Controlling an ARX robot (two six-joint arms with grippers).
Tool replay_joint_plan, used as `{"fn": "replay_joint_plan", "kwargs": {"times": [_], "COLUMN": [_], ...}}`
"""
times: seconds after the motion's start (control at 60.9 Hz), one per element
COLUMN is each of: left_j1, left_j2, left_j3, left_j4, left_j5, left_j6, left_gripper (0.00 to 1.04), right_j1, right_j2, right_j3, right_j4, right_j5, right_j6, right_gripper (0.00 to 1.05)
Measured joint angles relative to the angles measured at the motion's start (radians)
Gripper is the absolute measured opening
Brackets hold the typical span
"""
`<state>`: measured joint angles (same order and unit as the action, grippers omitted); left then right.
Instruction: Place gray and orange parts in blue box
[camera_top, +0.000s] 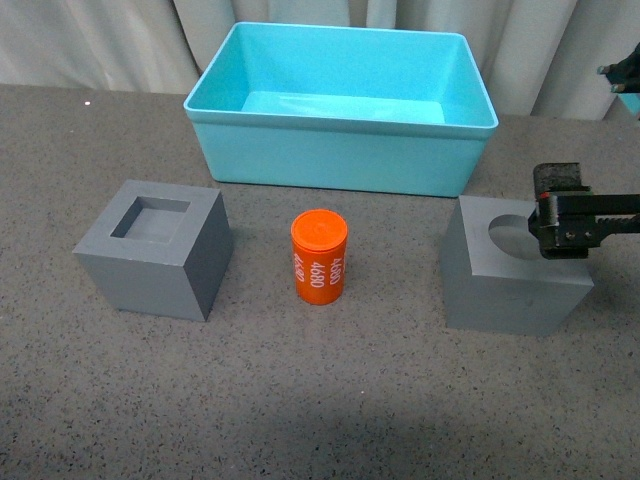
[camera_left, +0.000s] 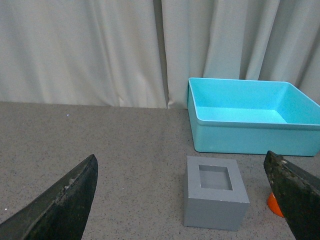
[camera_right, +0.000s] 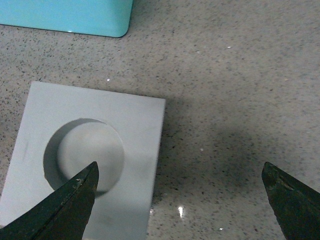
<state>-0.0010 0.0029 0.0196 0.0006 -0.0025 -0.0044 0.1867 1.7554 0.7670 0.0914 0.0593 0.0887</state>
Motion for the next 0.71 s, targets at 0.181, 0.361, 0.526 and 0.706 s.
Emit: {"fn": "replay_joint_plan", "kwargs": {"times": [0.181, 0.361, 0.526, 0.706], "left_j1": [0.000, 0.000, 0.000, 0.000], "left_j2": [0.000, 0.000, 0.000, 0.000], "left_j3": [0.000, 0.000, 0.000, 0.000], "left_j4": [0.000, 0.000, 0.000, 0.000], "left_j5": [0.000, 0.000, 0.000, 0.000], "left_j6": [0.000, 0.000, 0.000, 0.000], "left_gripper": [0.98, 0.98, 0.98, 0.98], "right_j1": [0.005, 0.010, 0.013, 0.009], "right_j2": [0.048, 0.060, 0.060, 0.047], "right_j3": [0.040, 0.045, 0.049, 0.056], "right_j4": [-0.048, -0.070, -0.072, -0.109], "right_j5": [-0.008, -0.009, -0.016, -0.040], "right_j6": [0.039, 0.058, 0.074, 0.105], "right_gripper": [0.83, 0.57, 0.34, 0.18]}}
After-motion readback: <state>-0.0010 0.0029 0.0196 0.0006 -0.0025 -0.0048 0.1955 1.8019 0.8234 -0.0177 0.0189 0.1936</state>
